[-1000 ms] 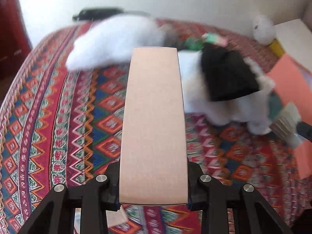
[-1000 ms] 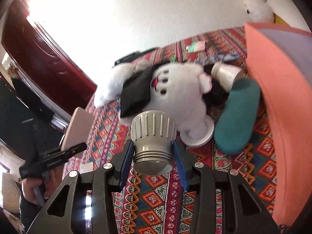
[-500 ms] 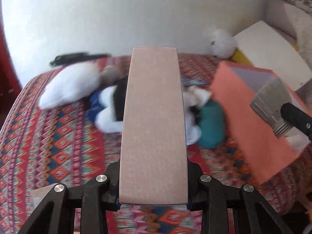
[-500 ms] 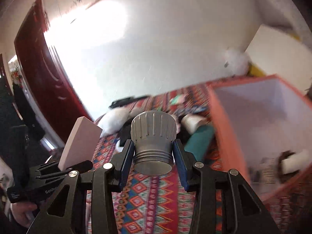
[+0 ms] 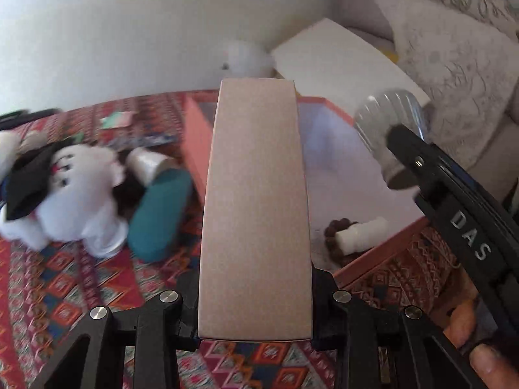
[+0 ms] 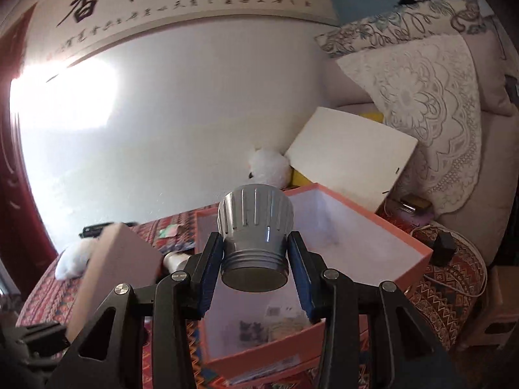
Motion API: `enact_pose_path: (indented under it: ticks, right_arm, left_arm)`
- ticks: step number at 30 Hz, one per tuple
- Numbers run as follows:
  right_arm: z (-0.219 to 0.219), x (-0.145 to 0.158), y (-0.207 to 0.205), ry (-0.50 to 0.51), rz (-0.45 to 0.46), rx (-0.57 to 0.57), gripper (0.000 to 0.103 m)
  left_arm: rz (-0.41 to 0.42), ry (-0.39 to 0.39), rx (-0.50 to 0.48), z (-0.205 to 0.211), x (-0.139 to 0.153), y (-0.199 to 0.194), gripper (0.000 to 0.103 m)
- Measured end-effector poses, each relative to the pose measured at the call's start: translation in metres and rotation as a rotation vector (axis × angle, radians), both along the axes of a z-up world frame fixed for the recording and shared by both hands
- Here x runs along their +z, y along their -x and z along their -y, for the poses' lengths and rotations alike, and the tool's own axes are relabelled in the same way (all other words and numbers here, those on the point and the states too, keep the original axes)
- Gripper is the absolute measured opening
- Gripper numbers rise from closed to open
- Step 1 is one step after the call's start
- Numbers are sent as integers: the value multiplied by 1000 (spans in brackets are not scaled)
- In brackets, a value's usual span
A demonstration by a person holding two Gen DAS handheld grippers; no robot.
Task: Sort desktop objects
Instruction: 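Carry the cardboard box and silver cup over the shoebox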
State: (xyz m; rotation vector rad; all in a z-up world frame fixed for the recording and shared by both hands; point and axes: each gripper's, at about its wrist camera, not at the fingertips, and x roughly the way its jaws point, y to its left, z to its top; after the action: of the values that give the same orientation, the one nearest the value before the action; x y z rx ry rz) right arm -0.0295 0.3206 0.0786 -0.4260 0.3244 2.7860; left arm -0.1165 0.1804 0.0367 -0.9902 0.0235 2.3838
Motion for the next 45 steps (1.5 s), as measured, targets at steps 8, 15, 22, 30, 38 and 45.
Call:
enact_pose_path:
  ticks: [8,15,22,30,38,45]
  right_arm:
    - [-60,-19,21,78,-12,-76,44]
    - [-96,-37,45,145,19,-64,44]
    - [-115,-63,62,237,108,-56,44]
    - [-119,-81,74,250,169,-49,44]
    - [-107,-83,78,218,180,-24,64]
    - [-94,-77,72,191,139,-21,98]
  left_arm:
    - [-38,-1,-70,-56,5,15,37]
    - [16,47,-75,-93,-24,40,37]
    - [44,103,-71,-114,-51,53,37]
    - [12,123,-76,-120,-54,51,37]
    - [-12,141,-59,-118,-51,48,74]
    - [-74,133,-30,-106,-41,44,90]
